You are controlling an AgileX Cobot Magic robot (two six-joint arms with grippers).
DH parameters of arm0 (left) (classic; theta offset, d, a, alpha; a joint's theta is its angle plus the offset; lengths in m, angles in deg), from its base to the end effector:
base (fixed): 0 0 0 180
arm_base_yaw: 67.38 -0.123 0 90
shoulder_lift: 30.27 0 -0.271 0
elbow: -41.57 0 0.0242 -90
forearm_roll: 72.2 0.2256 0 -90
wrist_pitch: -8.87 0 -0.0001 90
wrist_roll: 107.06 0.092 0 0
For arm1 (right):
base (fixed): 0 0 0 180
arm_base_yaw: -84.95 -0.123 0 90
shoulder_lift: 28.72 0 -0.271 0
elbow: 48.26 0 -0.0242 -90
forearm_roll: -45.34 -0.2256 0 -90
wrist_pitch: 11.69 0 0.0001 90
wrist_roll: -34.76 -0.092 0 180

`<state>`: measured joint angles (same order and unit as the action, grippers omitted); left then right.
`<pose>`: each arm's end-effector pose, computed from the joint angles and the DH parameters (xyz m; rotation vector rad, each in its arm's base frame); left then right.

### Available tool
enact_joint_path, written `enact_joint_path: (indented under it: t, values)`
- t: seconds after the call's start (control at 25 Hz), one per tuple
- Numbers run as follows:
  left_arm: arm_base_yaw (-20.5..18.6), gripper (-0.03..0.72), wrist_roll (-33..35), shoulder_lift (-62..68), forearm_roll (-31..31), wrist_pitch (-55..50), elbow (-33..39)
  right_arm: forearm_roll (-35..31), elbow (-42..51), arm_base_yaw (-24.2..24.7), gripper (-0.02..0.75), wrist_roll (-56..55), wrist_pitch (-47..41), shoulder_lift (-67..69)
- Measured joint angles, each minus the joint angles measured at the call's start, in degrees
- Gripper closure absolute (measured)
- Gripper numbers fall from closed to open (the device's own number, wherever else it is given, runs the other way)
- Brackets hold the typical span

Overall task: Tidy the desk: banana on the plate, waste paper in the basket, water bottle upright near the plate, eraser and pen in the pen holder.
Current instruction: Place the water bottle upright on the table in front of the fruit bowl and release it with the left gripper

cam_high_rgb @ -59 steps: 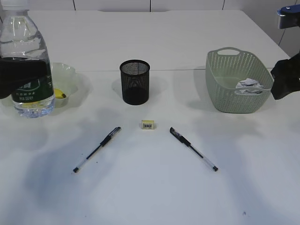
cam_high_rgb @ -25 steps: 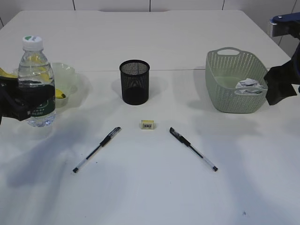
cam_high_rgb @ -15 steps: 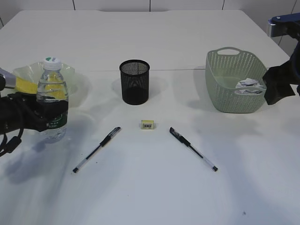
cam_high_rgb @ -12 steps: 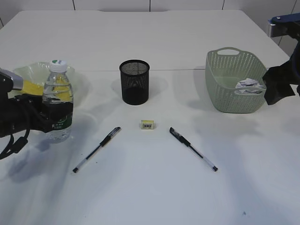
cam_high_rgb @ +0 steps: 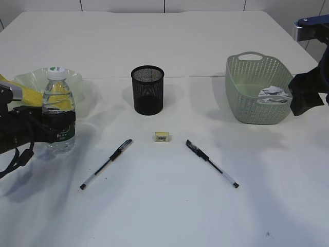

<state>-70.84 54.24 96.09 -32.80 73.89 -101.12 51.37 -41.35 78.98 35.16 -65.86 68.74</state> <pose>0.3227 -0.0335 0.1123 0.3822 1.7687 -0.5101 0.2926 0.0227 0.2739 -0.2160 2.7527 -0.1084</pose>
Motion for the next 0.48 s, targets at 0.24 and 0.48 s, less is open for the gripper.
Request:
enact_joint_path:
  t: [0.24,0.48]
  values:
    - [0.0,0.292,0.2,0.0,1.1,0.0,-0.2,0.0,0.0,0.0,0.18,0.0,-0.1,0.0]
    - [0.0,0.233,0.2,0.0,1.8,0.0,-0.2,0.0,0.0,0.0,0.181,0.0,-0.2,0.0]
